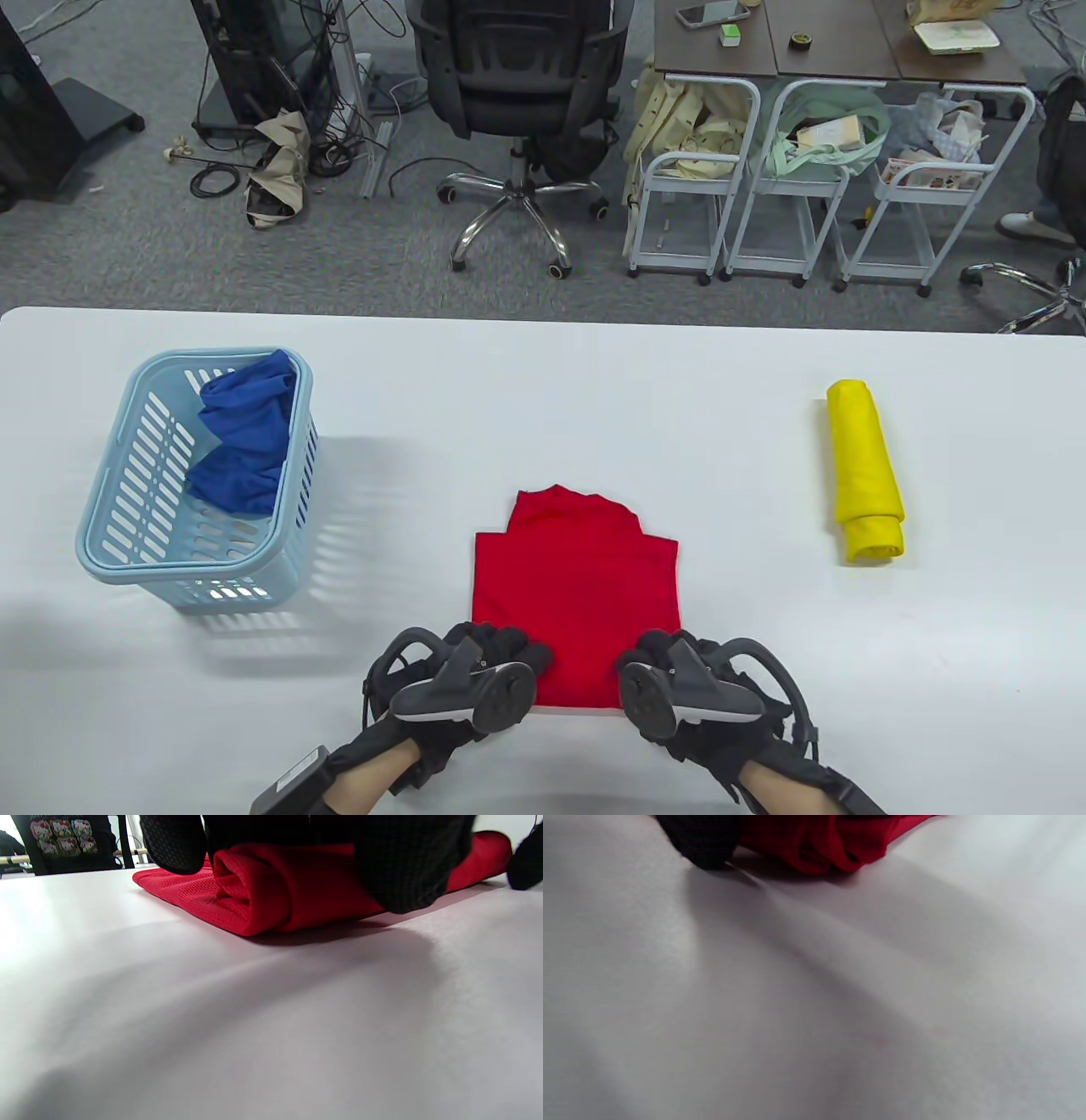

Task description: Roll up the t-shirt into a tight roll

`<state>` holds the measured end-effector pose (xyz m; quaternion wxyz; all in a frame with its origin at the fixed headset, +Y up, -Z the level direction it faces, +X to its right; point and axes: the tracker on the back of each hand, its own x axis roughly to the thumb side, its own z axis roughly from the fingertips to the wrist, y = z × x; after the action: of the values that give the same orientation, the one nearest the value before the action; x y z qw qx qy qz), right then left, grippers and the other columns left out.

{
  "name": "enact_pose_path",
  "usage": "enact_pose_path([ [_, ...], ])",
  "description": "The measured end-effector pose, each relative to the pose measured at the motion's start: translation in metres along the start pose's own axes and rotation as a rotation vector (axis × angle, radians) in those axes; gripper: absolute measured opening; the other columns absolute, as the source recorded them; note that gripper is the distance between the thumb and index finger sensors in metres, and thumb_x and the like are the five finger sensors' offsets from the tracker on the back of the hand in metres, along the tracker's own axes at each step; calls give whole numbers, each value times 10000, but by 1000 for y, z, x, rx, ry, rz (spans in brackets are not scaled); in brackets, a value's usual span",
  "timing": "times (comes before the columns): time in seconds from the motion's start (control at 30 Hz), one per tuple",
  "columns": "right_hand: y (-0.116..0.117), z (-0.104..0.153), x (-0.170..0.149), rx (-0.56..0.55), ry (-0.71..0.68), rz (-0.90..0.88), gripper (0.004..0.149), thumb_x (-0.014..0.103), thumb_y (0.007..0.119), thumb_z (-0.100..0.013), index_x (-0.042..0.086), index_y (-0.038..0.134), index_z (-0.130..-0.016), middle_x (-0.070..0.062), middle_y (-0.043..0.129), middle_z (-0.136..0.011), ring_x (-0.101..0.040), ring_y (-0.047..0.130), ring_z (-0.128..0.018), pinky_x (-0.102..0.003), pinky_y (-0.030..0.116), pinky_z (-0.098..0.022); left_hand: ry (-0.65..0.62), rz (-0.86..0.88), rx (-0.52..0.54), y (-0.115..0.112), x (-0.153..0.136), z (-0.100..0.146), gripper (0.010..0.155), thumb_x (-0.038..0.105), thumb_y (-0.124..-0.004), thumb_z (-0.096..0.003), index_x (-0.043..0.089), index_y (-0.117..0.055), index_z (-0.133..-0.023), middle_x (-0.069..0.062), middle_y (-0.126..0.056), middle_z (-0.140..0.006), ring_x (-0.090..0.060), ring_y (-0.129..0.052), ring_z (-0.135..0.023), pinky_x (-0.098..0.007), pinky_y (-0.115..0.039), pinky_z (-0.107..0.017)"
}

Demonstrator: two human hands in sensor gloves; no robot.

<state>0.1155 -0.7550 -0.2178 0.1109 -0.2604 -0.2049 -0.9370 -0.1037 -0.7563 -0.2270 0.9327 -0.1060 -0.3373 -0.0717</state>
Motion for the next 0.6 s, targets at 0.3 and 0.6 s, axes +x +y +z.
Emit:
enact_pose_path([
  [0.3, -10, 4, -23, -19, -39, -230, 557, 355, 636, -622, 229, 394, -1107, -89, 544, -1099, -285, 730, -955, -507, 614, -689, 29, 50, 53, 8, -11, 1, 521, 416, -673, -526, 297, -660, -1034, 26, -855, -956, -210, -916, -800, -497, -712, -706],
  [0.6, -2, 1, -37, 22, -21, -357, 555, 363, 502, -634, 182, 376, -1143, -113, 629, -1051, -268, 825, -822, -475, 685, -631, 90, 325, 7, 2, -37, 1, 538, 464, -601, -537, 257, -722, -1018, 17, -978, -759, -212, -988, -618, -495, -759, -639],
])
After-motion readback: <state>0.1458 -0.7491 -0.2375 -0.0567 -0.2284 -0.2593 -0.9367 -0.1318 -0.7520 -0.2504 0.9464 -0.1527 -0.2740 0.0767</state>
